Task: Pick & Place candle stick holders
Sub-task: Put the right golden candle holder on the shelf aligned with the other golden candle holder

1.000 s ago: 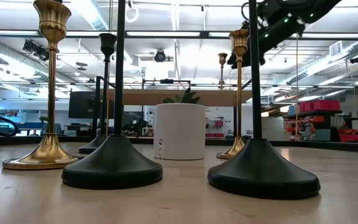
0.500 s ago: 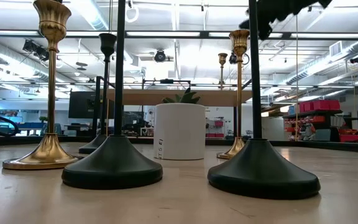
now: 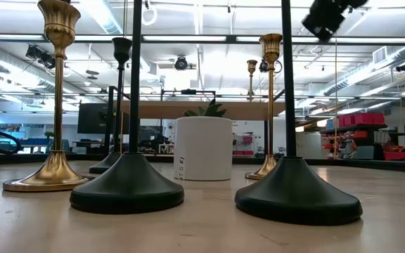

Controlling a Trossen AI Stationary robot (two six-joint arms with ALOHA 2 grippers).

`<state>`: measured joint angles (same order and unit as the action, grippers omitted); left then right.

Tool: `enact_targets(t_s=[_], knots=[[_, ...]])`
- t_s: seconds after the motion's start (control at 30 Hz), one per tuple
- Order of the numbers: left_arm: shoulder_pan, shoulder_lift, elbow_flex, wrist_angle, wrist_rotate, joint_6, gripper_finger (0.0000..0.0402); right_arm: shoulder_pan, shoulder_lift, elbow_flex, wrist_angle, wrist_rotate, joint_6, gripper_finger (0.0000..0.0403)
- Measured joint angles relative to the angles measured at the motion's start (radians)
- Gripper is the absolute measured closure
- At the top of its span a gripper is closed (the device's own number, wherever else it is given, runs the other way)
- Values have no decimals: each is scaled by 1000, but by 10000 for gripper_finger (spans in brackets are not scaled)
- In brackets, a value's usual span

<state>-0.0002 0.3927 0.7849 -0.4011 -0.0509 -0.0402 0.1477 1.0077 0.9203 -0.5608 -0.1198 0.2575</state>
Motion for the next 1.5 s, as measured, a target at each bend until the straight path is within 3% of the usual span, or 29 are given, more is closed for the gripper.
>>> enact_targets(t_s=[0.37,0.53,0.93,1.5], knots=[[0,0,0,0,0,0,367,206,0,-214,226,256,204,202],[0,0,0,0,0,1,367,244,0,-338,434,394,229,202],[0,0,0,0,0,2,367,243,26,-560,906,436,205,202],[0,0,0,0,0,2,367,233,345,-600,1369,539,73,202]])
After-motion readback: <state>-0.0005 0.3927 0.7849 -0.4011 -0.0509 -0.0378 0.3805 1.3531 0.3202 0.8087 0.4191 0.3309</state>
